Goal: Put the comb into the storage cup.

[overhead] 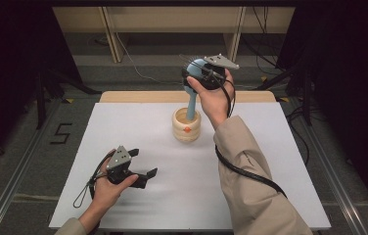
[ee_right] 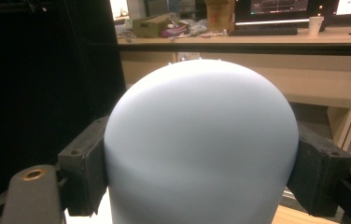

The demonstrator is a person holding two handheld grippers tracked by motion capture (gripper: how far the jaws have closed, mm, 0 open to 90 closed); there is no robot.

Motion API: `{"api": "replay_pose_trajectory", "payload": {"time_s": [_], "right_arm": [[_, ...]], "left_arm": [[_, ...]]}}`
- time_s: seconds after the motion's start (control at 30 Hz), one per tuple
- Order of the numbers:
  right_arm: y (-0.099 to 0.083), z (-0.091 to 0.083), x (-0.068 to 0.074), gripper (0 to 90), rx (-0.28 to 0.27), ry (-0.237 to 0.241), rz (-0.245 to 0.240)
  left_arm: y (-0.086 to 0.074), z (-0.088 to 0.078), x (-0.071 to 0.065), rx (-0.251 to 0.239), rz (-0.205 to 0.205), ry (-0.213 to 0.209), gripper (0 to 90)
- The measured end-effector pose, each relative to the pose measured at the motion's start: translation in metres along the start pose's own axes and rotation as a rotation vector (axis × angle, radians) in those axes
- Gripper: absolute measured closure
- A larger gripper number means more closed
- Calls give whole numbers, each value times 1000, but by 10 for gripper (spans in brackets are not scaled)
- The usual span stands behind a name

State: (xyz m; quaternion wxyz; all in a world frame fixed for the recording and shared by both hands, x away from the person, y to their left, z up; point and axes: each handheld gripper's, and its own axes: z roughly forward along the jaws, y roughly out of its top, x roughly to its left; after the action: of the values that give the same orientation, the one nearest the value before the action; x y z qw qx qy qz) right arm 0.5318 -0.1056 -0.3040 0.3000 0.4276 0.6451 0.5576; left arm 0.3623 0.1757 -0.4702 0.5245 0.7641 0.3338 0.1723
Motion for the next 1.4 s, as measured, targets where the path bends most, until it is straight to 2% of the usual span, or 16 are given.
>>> {"api": "replay_pose_trajectory", "payload": {"time_s": [0.83,1.4], "right_arm": [[-12,10,3,202,30,-3,-11],[-28,19,5,202,60,-4,-21]], "left_arm": [[0,0,0,-2,0,0,0],[0,0,0,-3,0,0,0]]}}
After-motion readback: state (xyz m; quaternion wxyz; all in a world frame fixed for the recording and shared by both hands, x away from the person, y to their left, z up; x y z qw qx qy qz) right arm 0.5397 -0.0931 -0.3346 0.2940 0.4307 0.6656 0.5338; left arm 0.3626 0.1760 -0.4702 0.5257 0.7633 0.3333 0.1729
